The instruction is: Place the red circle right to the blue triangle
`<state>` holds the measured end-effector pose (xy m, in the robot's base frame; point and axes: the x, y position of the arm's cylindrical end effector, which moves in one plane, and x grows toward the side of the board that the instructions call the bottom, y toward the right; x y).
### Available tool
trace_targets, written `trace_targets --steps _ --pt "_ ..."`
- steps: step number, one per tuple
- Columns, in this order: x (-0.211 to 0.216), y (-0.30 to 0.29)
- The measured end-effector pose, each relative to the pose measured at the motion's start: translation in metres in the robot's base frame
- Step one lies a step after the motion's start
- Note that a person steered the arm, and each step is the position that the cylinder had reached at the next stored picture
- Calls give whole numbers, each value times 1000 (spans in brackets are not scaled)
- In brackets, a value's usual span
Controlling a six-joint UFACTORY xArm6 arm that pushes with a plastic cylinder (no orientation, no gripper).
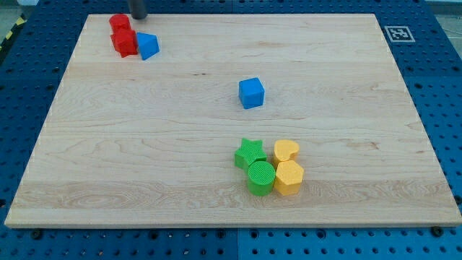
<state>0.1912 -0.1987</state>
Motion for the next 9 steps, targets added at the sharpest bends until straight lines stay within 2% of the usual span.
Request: trace_targets --steps 3,4,7,9 --pt "3 -49" --pt "28 -49" --pt "61 8" --pt "59 82"
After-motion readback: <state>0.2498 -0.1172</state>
